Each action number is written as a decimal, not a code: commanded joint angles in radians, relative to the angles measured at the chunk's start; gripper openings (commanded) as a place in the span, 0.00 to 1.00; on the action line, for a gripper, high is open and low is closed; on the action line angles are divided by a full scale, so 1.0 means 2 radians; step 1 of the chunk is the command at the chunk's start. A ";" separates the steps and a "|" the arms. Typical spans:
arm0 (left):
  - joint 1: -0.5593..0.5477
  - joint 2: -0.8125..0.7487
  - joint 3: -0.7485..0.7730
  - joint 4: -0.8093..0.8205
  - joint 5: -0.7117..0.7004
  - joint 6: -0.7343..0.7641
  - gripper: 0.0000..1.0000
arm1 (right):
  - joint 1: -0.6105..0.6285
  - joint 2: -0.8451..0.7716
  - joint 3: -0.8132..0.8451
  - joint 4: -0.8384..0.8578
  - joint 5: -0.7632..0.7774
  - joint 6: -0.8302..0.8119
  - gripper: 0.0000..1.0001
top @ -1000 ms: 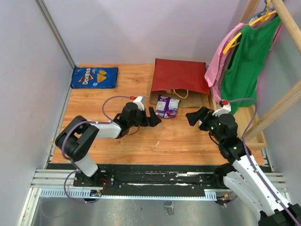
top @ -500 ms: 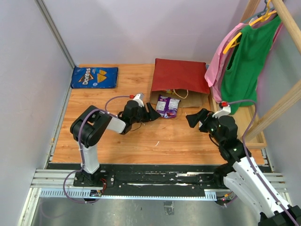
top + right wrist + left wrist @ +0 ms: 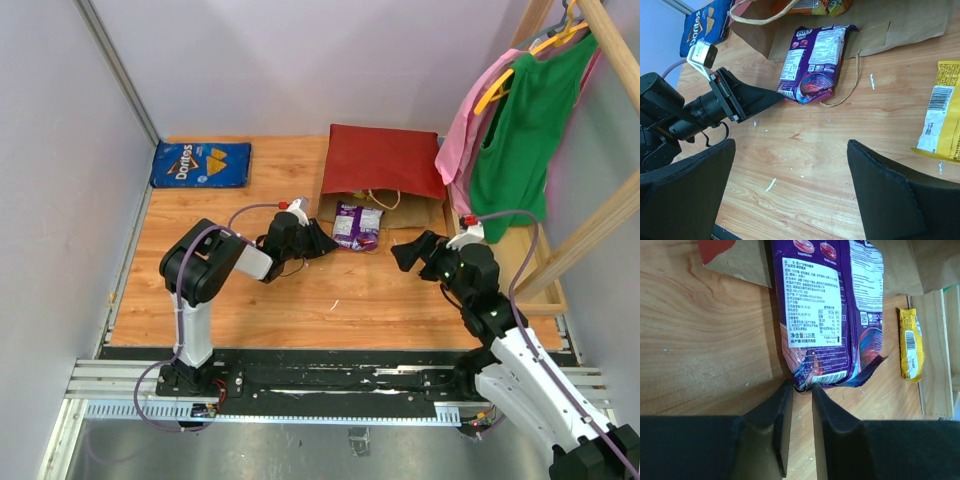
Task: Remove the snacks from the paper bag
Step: Take out the snack from the paper bag, then place the snack at the center of the board.
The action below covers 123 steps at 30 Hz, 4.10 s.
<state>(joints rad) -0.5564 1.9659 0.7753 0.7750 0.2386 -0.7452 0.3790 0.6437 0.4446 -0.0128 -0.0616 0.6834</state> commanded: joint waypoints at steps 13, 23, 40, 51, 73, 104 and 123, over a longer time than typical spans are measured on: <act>-0.008 -0.088 -0.009 -0.042 -0.038 -0.027 0.01 | 0.009 0.072 0.047 0.063 -0.019 -0.021 0.90; -0.036 -0.326 -0.117 -0.182 -0.186 0.007 0.00 | 0.025 0.055 0.078 0.054 -0.010 -0.021 0.89; -0.007 -0.525 0.047 -0.485 -0.370 0.059 0.01 | 0.025 -0.064 0.081 -0.064 0.033 -0.094 0.92; 0.060 -0.410 0.177 -0.515 -0.350 0.106 0.01 | 0.025 0.016 0.063 -0.019 0.010 -0.102 0.93; 0.063 -0.309 0.246 -0.598 -0.294 0.085 0.00 | 0.025 0.175 0.147 -0.023 0.021 -0.140 0.96; 0.062 -0.111 0.347 -0.663 -0.387 0.154 0.01 | 0.025 0.089 0.108 -0.050 0.065 -0.162 1.00; 0.057 -0.172 0.349 -0.565 -0.409 0.296 0.01 | 0.024 0.085 0.097 -0.045 0.043 -0.153 1.00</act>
<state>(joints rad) -0.4400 1.6569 1.4414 -0.4725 -0.5568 -0.2687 0.4110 0.8295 0.6502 -0.1101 0.0364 0.3832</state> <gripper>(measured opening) 0.011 0.995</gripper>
